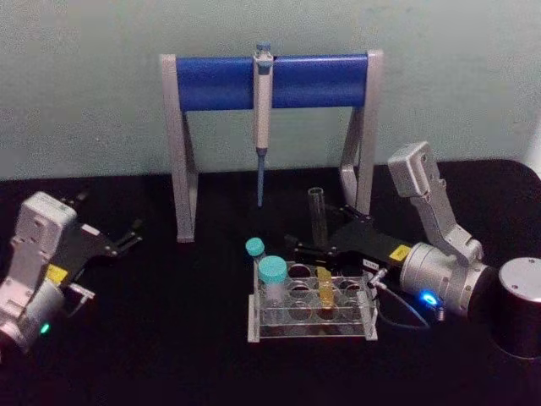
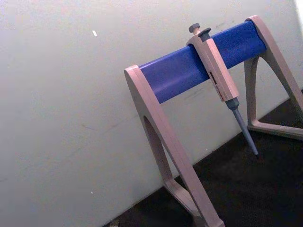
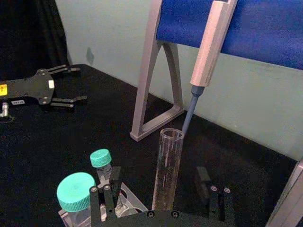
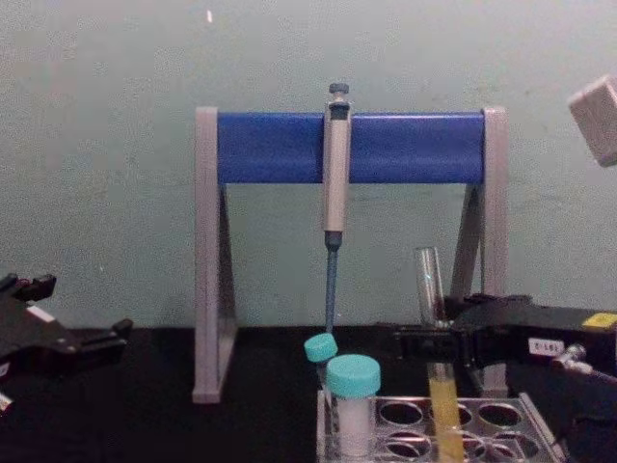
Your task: Pick up the test tube from the test tube rack, shake it, then place it back into the test tube rack.
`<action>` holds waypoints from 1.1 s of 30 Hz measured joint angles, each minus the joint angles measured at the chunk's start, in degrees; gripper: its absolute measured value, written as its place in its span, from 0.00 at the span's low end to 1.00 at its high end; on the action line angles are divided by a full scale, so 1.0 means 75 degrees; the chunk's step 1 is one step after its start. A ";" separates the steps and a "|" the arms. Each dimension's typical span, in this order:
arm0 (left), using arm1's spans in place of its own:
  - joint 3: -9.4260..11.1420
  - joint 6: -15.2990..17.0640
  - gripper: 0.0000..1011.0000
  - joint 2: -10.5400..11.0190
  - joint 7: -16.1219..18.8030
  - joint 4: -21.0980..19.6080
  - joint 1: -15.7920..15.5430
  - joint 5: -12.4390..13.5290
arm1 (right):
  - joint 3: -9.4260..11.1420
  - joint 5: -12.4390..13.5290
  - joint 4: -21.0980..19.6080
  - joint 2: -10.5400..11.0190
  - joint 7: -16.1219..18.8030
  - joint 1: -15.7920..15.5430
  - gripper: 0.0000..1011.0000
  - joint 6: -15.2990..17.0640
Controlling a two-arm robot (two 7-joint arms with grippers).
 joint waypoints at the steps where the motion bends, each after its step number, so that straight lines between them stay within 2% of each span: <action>1: 0.0000 0.0000 1.00 0.0000 0.0000 0.0000 0.0000 0.0000 | 0.0001 0.0001 -0.0001 0.0000 0.0000 0.0000 0.99 0.0000; 7: 0.0000 0.0000 1.00 0.0000 0.0000 0.0000 0.0000 0.0001 | 0.0004 0.0003 -0.0005 0.0005 0.0002 -0.0004 0.90 0.0000; 14: 0.0000 0.0000 1.00 0.0000 0.0000 0.0000 0.0000 0.0000 | 0.0009 0.0008 -0.0012 0.0010 0.0003 -0.0009 0.70 -0.0002; 15: 0.0000 0.0000 1.00 0.0000 0.0000 0.0000 0.0000 0.0000 | 0.0009 0.0008 -0.0012 0.0010 0.0003 -0.0009 0.70 -0.0002; 18: 0.0000 0.0000 1.00 0.0000 0.0000 0.0000 0.0000 0.0001 | 0.0011 0.0010 -0.0014 0.0010 0.0004 -0.0010 0.56 -0.0004; 20: 0.0000 0.0000 1.00 0.0000 0.0000 0.0000 0.0000 0.0000 | 0.0012 0.0011 -0.0016 0.0010 0.0003 -0.0011 0.53 -0.0005; 22: 0.0000 0.0000 1.00 0.0000 0.0000 0.0000 0.0000 0.0000 | 0.0011 0.0012 -0.0017 0.0011 0.0003 -0.0012 0.44 -0.0005; 24: 0.0000 0.0000 1.00 0.0000 0.0000 0.0000 0.0000 0.0000 | 0.0012 0.0013 -0.0017 0.0011 0.0004 -0.0012 0.39 -0.0006; 25: 0.0000 0.0000 1.00 0.0000 0.0000 0.0000 0.0000 0.0000 | 0.0011 0.0013 -0.0017 0.0010 0.0003 -0.0012 0.33 -0.0007; 30: 0.0000 0.0000 1.00 0.0000 0.0000 0.0000 0.0000 0.0000 | 0.0011 0.0013 -0.0017 0.0011 0.0003 -0.0012 0.22 -0.0007; 33: 0.0000 0.0000 1.00 0.0000 0.0000 0.0000 0.0000 0.0000 | 0.0011 0.0013 -0.0017 0.0011 0.0003 -0.0012 0.22 -0.0007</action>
